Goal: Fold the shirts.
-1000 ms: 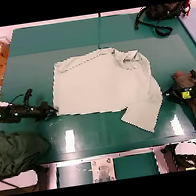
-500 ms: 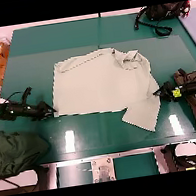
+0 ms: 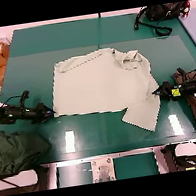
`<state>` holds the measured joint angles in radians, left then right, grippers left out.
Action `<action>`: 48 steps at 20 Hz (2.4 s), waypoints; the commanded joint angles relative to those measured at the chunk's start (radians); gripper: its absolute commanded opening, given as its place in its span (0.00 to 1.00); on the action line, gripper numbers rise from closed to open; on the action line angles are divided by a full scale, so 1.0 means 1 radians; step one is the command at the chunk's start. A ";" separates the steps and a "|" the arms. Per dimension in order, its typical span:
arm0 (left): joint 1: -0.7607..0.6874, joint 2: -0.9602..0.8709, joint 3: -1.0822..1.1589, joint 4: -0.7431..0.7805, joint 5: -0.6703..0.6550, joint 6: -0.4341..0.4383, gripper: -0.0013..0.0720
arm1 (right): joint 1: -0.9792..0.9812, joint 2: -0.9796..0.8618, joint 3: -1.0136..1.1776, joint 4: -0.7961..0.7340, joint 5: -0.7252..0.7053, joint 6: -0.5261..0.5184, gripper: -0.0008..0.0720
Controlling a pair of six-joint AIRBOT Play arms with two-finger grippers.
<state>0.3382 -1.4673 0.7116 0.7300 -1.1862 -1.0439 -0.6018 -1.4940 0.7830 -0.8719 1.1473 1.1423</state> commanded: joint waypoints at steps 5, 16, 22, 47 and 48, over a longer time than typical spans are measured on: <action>-0.087 -0.002 -0.057 -0.078 0.126 0.058 0.53 | 0.000 0.000 0.001 0.000 -0.063 -0.002 0.48; -0.087 0.003 0.068 0.116 0.052 -0.026 0.05 | 0.002 0.010 0.005 0.000 -0.070 -0.002 0.04; -0.087 0.062 0.304 0.036 -0.160 -0.047 0.05 | 0.002 0.224 0.105 0.257 0.002 -0.030 0.04; -0.087 0.599 1.107 0.104 -0.062 -0.093 0.05 | 0.003 0.940 0.517 0.525 -0.315 -0.046 0.04; -0.089 0.557 1.048 0.055 -0.062 -0.068 0.05 | 0.016 0.917 0.439 0.533 -0.317 -0.074 0.04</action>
<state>0.2504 -0.8509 1.8999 0.8524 -1.2591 -1.1614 -0.5980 -0.5488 1.3861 -0.3679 0.8181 1.1141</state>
